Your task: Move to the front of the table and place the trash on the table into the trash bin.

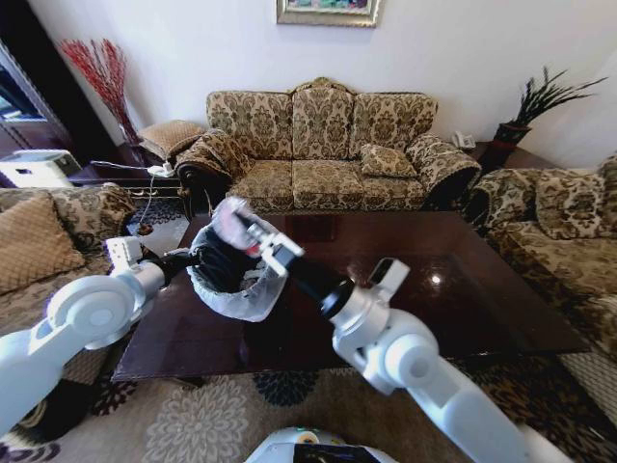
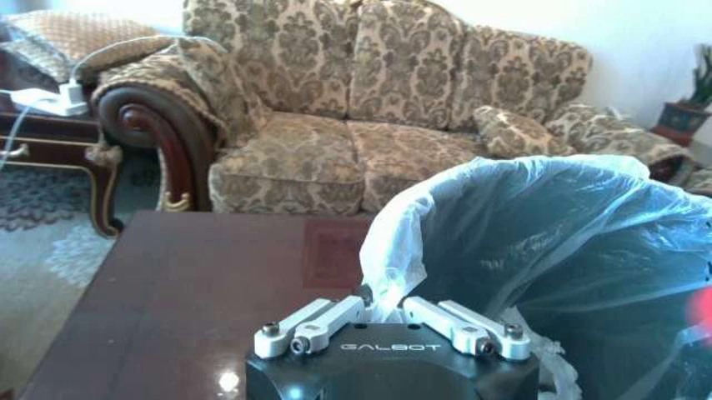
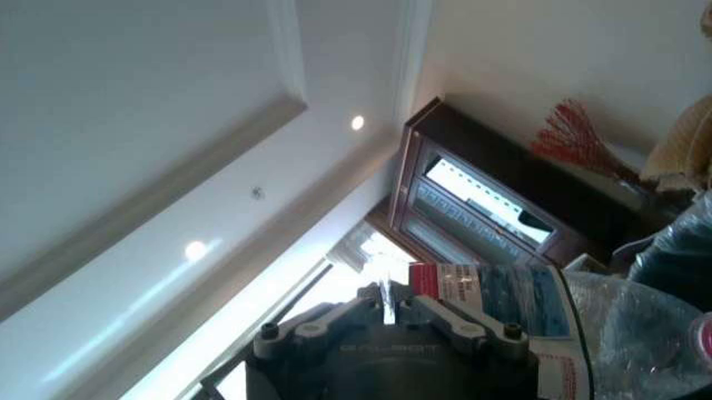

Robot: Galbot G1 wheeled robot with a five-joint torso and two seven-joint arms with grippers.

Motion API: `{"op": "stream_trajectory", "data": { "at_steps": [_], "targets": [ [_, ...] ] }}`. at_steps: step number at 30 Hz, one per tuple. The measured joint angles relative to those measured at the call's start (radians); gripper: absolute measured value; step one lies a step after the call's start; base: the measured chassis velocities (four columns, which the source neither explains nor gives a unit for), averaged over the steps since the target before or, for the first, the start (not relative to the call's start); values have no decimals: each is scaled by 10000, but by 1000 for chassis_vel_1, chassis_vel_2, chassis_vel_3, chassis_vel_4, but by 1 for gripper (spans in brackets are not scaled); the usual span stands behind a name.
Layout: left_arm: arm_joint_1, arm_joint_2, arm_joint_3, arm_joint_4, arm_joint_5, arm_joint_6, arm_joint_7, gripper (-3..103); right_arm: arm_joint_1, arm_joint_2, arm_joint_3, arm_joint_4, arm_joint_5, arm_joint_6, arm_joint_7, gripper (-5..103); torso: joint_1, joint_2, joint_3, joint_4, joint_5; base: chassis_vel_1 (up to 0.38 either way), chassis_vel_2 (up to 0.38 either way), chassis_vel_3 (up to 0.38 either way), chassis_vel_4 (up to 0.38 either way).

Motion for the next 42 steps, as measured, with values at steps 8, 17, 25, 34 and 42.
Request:
{"op": "stream_trajectory", "data": {
  "at_steps": [8, 17, 25, 34, 42],
  "targets": [
    [45, -167, -93, -504, -18, -19, 51, 0, 277, 261, -231, -1529, -457, 93, 1, -2, 1, 0, 0, -1, 1, 0, 0, 0, 0],
    [54, -256, -72, -479, 21, -19, 51, 0, 271, 127, -197, -1551, -551, -1, 1, 30, 0, 0, 0, -1, 0, 0, 0, 0, 0],
    [153, -307, -117, -483, 56, -1, 1, 0, 193, 11, -133, -1416, -859, 32, 0, 57, 0, 0, 0, -1, 1, 0, 0, 0, 0],
    [629, 8, -393, -439, -510, 682, -636, 0, 18, -470, 457, -1128, -2830, 535, -1, 90, 0, 0, 0, -1, 0, 0, 0, 0, 0],
    [1250, 662, -1103, -155, -1433, 1538, -1563, 0, -167, -1519, 1914, -1607, -7843, 1021, -6, 100, 0, 0, 0, 2, -1, 0, 0, 0, 0]
  ]
}}
